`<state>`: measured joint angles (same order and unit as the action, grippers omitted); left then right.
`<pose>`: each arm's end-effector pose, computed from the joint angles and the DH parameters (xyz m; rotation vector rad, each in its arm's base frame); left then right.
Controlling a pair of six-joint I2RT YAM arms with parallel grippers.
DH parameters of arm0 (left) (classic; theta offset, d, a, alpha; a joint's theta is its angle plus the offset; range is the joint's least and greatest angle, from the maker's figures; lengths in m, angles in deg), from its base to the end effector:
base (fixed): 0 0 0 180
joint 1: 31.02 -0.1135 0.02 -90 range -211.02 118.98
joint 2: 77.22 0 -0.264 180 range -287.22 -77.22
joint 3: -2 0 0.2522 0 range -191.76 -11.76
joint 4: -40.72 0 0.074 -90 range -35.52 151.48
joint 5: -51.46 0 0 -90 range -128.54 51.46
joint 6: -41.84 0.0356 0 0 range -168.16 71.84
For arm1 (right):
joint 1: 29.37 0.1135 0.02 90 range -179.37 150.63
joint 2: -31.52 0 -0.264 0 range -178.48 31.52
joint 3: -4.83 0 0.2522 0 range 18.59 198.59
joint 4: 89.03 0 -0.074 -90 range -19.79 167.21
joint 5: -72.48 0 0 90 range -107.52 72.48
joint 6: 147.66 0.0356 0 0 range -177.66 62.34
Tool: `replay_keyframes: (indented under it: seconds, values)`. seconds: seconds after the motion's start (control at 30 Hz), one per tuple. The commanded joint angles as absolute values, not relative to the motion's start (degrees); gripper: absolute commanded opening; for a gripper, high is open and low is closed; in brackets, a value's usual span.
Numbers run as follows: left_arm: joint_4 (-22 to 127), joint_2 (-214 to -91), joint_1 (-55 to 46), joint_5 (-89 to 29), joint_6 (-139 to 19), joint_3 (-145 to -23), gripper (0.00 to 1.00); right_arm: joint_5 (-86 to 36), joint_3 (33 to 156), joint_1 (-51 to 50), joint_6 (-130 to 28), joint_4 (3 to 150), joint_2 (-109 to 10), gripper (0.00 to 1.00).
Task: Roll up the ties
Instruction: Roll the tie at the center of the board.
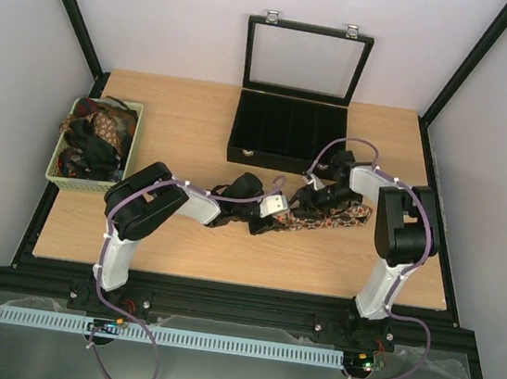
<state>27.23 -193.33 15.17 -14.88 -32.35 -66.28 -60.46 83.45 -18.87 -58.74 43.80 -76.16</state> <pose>0.2621 -0.2939 0.1035 1.3394 1.7575 -0.7478 0.3343 0.0866 0.1453 -0.4090 2.7339 1.1097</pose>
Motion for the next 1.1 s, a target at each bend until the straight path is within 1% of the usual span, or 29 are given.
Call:
replay_keyframes:
  seconds: [0.0,0.1,0.27,0.37,0.4,0.43,0.57,0.67,0.87,1.07]
  values:
    - [39.5,-195.2,15.1,-17.6,-31.2,-64.6,0.38,-67.7,84.4,-16.5,-56.4,40.8,-76.0,0.49]
    - [39.5,-195.2,15.1,-17.8,-31.2,-64.6,0.38,-66.6,84.6,-15.1,-56.8,40.5,-77.2,0.44]
    - [39.5,-195.3,15.1,-18.1,-31.3,-64.7,0.39,-60.7,84.8,-15.0,-60.0,39.0,-79.9,0.25]
    - [39.5,-195.4,15.1,-18.2,-31.3,-64.7,0.39,-59.6,84.6,-15.3,-61.3,38.6,-80.4,0.04]
    - [39.5,-195.4,15.1,-18.2,-31.3,-64.7,0.42,-58.9,84.5,-15.3,-61.3,39.1,-80.3,0.02]
    - [39.4,-195.3,15.1,-18.2,-31.4,-64.7,0.45,-58.3,84.5,-15.6,-61.3,39.6,-80.3,0.01]
    - [37.2,-193.8,14.5,-16.3,-31.4,-64.4,0.64,-53.6,84.1,-16.4,-61.7,41.4,-81.0,0.01]
    - [33.6,-192.2,13.9,-14.9,-32.0,-64.3,0.74,-50.1,83.6,-17.0,-62.4,42.2,-81.9,0.01]
    - [24.5,-191.0,13.5,-10.7,-33.8,-62.8,0.81,-44.0,82.6,-18.1,-63.1,44.1,-82.9,0.01]
    - [20.1,-193.9,14.3,-11.1,-36.8,-64.1,0.82,-41.7,80.9,-18.2,-63.3,45.1,-82.1,0.01]
